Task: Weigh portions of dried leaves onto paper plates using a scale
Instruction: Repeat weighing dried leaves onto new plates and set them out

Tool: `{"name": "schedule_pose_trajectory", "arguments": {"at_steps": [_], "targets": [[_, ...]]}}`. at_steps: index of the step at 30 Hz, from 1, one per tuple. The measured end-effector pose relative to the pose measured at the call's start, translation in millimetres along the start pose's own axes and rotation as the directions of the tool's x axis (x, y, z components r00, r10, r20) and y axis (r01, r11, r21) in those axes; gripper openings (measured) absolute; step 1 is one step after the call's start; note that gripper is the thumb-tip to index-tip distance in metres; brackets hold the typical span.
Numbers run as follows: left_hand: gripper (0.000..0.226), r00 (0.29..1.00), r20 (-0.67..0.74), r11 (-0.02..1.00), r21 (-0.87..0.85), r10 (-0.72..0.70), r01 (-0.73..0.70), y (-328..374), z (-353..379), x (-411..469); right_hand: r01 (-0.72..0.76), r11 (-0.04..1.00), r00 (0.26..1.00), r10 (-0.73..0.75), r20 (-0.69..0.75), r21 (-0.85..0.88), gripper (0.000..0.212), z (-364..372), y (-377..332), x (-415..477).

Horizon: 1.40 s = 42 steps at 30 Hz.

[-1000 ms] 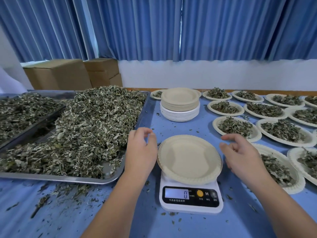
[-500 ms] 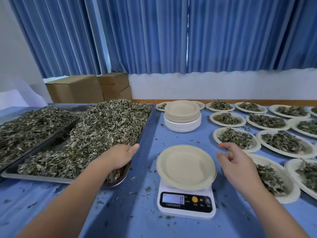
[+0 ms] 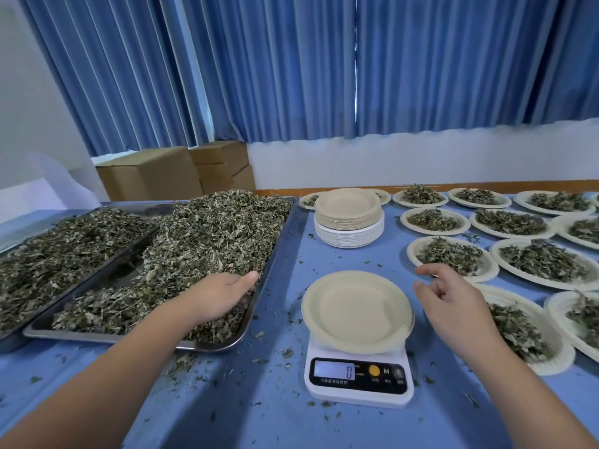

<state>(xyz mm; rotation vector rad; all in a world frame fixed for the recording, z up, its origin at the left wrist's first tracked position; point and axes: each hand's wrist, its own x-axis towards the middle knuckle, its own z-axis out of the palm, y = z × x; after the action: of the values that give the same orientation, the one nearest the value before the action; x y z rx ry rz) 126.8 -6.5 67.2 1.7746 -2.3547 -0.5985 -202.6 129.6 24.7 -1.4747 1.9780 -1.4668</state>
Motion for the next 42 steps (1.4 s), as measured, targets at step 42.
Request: {"name": "schedule_pose_trajectory", "arguments": {"at_steps": [42], "targets": [[0.025, 0.986, -0.121, 0.993, -0.004, 0.113, -0.114, -15, 13, -19, 0.114, 0.993, 0.993, -0.112, 0.045, -0.025, 0.019, 0, -2, 0]]}}
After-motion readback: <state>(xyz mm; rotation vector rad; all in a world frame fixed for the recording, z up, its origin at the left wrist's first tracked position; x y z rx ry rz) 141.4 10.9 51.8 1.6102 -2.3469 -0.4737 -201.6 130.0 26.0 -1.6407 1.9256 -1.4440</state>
